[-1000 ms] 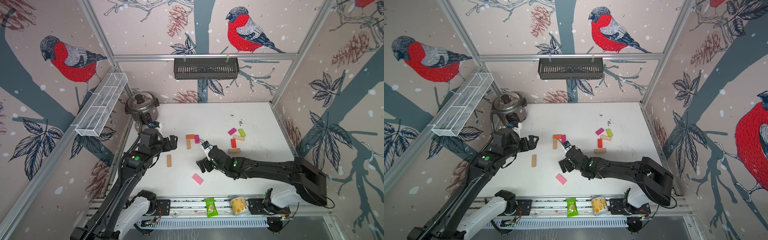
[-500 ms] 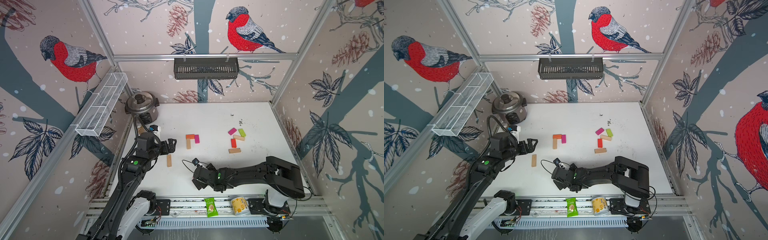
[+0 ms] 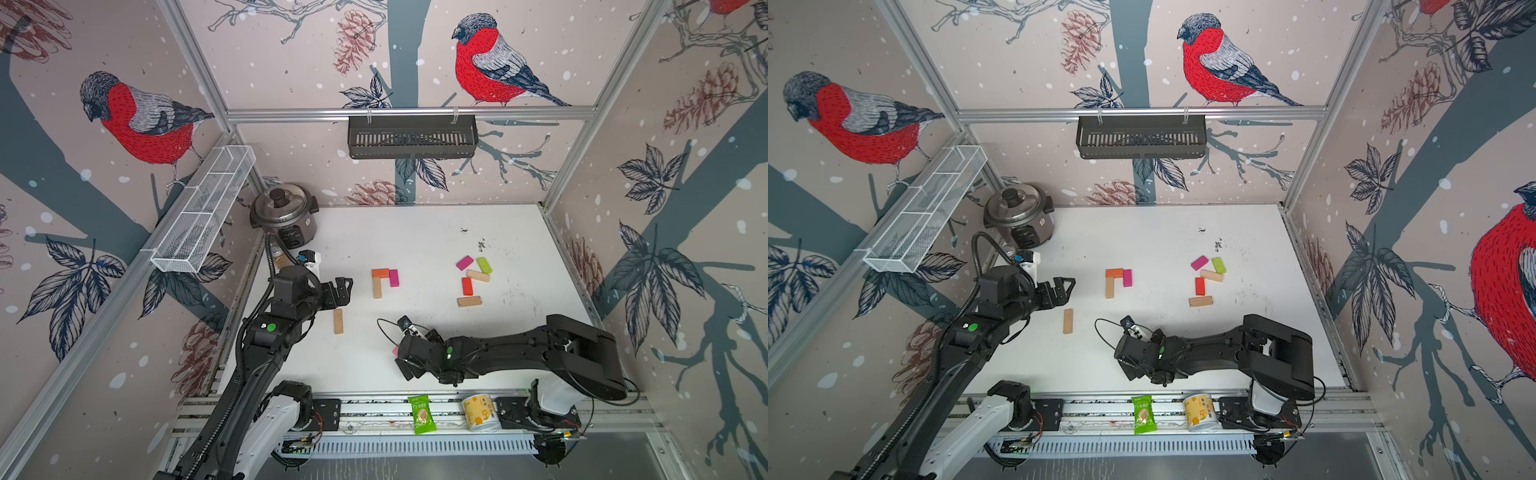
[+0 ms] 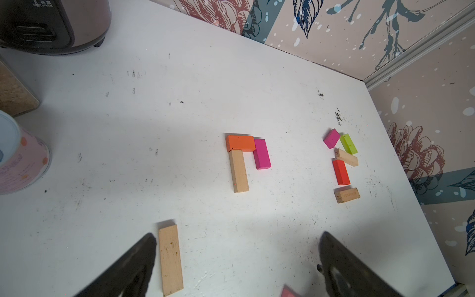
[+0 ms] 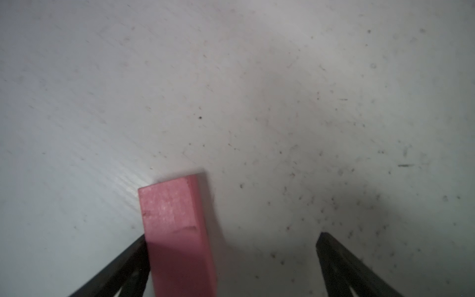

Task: Assemble the letter p with building blocks
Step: Pick up the building block from the center of the board.

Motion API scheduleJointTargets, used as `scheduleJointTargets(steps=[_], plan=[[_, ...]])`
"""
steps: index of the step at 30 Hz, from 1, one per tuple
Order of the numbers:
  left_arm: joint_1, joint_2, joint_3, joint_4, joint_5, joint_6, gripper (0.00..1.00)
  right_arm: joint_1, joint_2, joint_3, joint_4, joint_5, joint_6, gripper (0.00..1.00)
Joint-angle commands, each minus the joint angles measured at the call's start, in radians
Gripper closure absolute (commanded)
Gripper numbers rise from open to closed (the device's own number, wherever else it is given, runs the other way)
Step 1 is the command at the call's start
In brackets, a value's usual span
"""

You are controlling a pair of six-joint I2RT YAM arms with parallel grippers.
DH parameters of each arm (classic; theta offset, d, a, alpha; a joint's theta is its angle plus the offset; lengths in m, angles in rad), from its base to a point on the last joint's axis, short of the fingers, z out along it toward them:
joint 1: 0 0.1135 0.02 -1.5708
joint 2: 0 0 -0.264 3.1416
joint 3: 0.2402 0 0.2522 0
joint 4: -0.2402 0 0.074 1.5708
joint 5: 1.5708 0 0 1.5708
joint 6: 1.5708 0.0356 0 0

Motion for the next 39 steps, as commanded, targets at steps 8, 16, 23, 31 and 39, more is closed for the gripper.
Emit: scheduleJointTargets(steps=[8,16,23,31,39], plan=[[0.004,-0.009,-0.001,0.021,-0.006,0.002,0.03,-0.249,-0.061,0.007,-0.046,-0.084,-0.032,0.0],[0.004,-0.011,-0.007,0.026,0.007,0.001,0.03,-0.166,-0.157,0.026,-0.077,-0.082,0.006,0.06],[0.004,-0.017,-0.009,0.033,0.021,0.004,0.03,-0.177,-0.21,-0.078,-0.021,-0.163,0.056,0.28],[0.004,-0.011,-0.014,0.04,0.047,0.007,0.03,-0.196,-0.205,-0.129,0.09,-0.275,0.061,0.27],[0.004,-0.01,-0.015,0.042,0.051,0.007,0.03,-0.198,-0.155,-0.135,0.136,-0.314,0.086,0.29]])
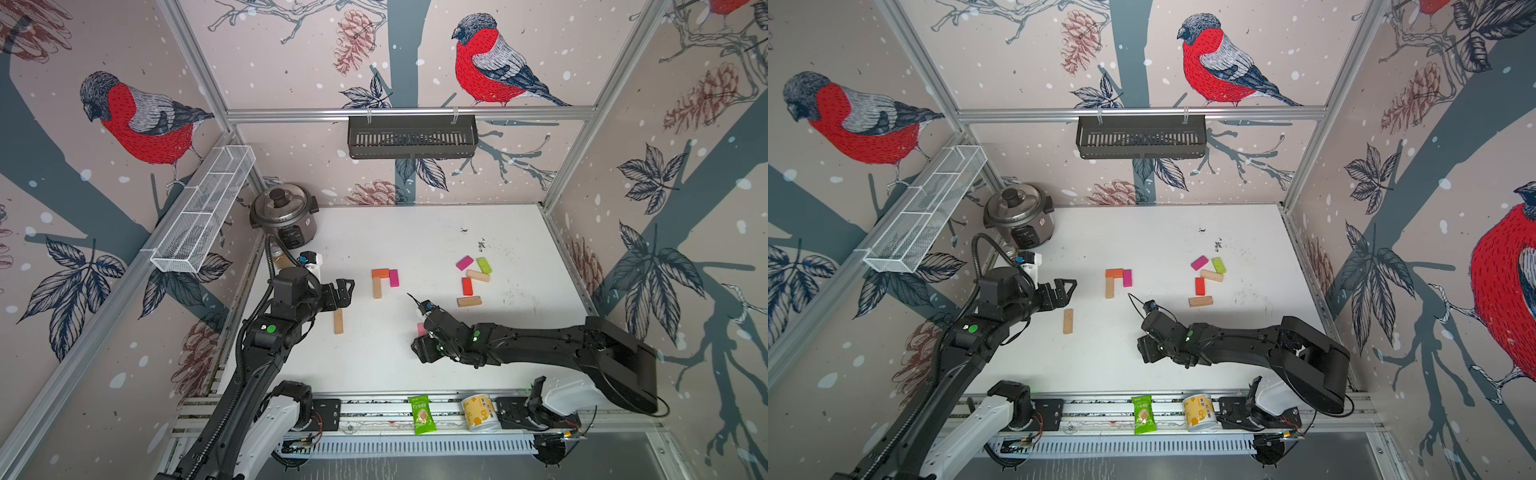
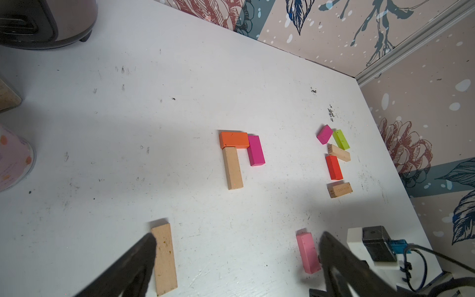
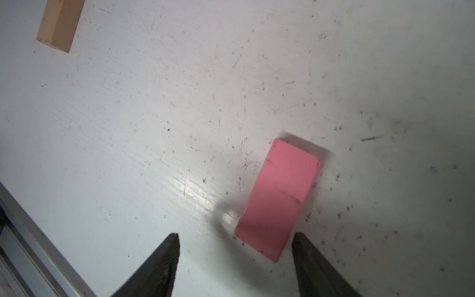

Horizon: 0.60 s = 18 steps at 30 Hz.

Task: Assemble the letter p with building blocks
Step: Pick up the building block from the center of the board.

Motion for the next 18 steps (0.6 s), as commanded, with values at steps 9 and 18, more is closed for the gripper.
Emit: scheduleJointTargets(steps=[9,18], plan=[[0.003,-0.001,-0.002,0.037,0.017,0.006,0.03,0.041,0.092,0.045,0.128,-0.093,0.032,0.3],[0.003,-0.003,-0.002,0.035,0.008,0.005,0.03,0.056,0.078,0.157,0.063,-0.03,0.005,0.31]])
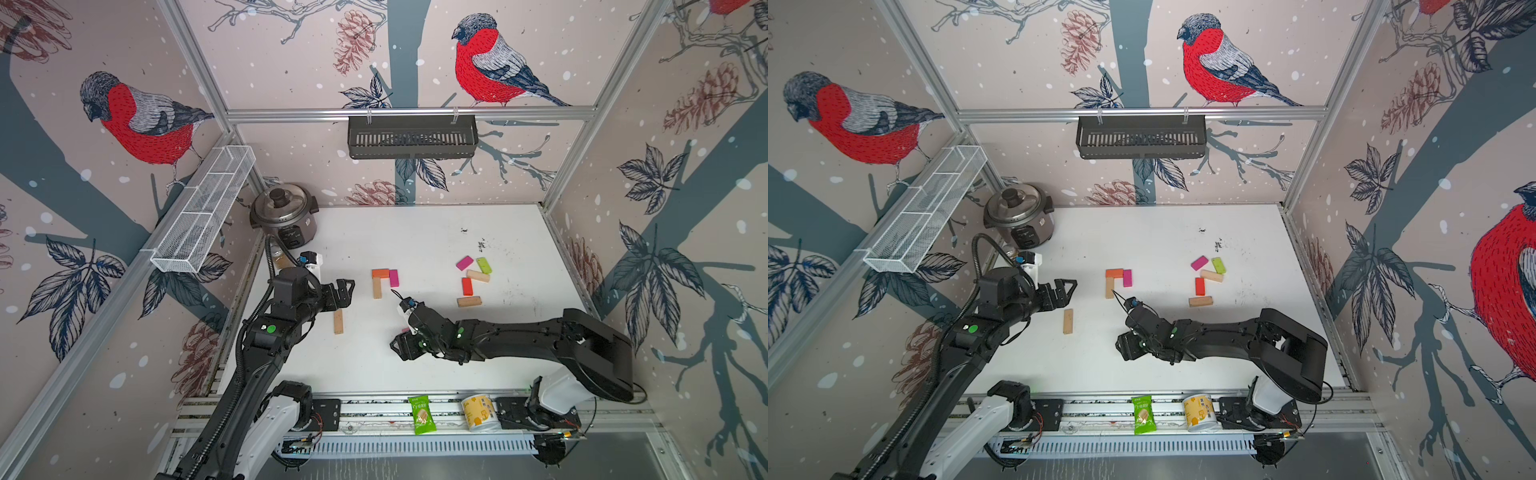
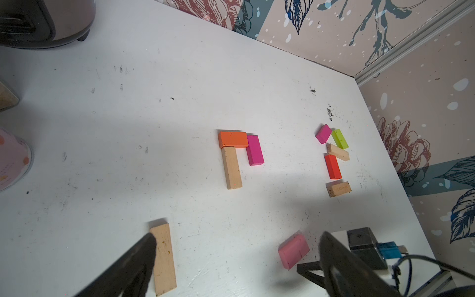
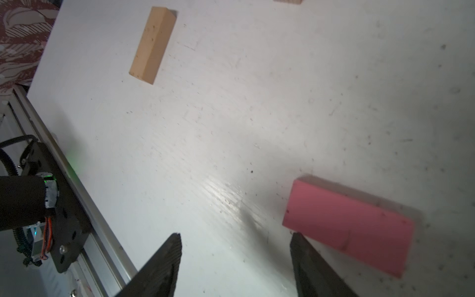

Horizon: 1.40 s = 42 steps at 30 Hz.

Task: Assemble the letter p with building blocks
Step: Pick up the building block from the center of the board.

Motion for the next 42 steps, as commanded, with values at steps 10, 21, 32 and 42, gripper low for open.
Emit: scheduleJointTargets(steps=[10,21,32,42], plan=[[0.004,-0.024,-0.005,0.04,0.013,0.006,0.03,-0.036,-0.1,-0.026,-0.173,0.311,0.115,0.11],[0.004,-0.027,-0.004,0.04,0.01,0.006,0.03,0.01,0.041,0.035,-0.126,0.29,0.15,0.08],[0.004,-0.031,-0.005,0.039,0.011,0.006,0.03,0.025,0.105,0.058,-0.131,0.308,0.146,0.13],[0.004,-0.032,-0.005,0.04,0.008,0.004,0.03,0.039,0.141,0.071,-0.147,0.331,0.144,0.22]])
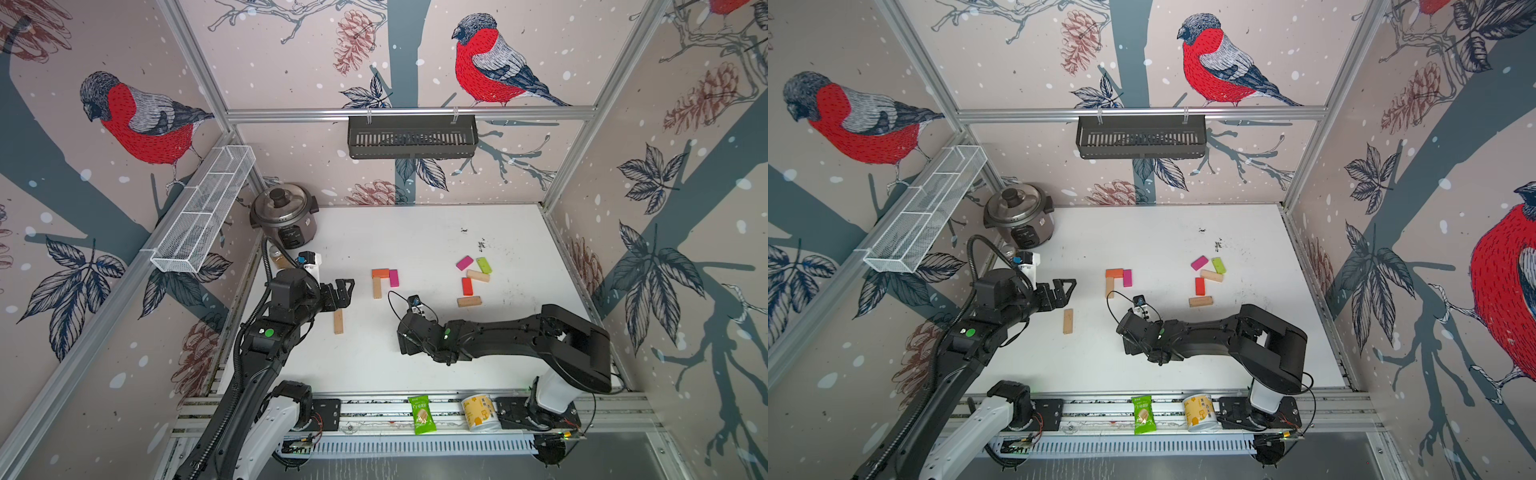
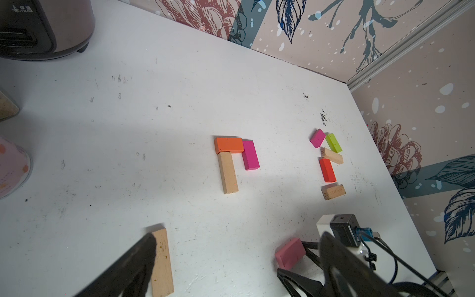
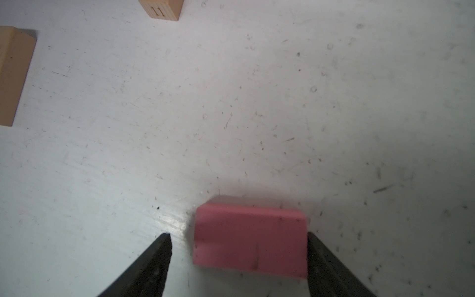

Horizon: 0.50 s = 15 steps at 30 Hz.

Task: Assemble the letter p with building blocks
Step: Pick up the building block from the center of the board.

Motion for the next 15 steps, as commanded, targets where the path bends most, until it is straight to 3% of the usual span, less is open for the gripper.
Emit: scheduleJointTargets(steps=[1,15], plan=[[0.003,-0.001,-0.001,0.025,0.002,0.004,0.03,0.005,0.011,0.005,-0.018,-0.002,0.007,0.23],[0.003,-0.004,0.0,0.024,0.0,0.005,0.03,0.015,0.007,0.021,-0.016,0.01,-0.008,0.36]])
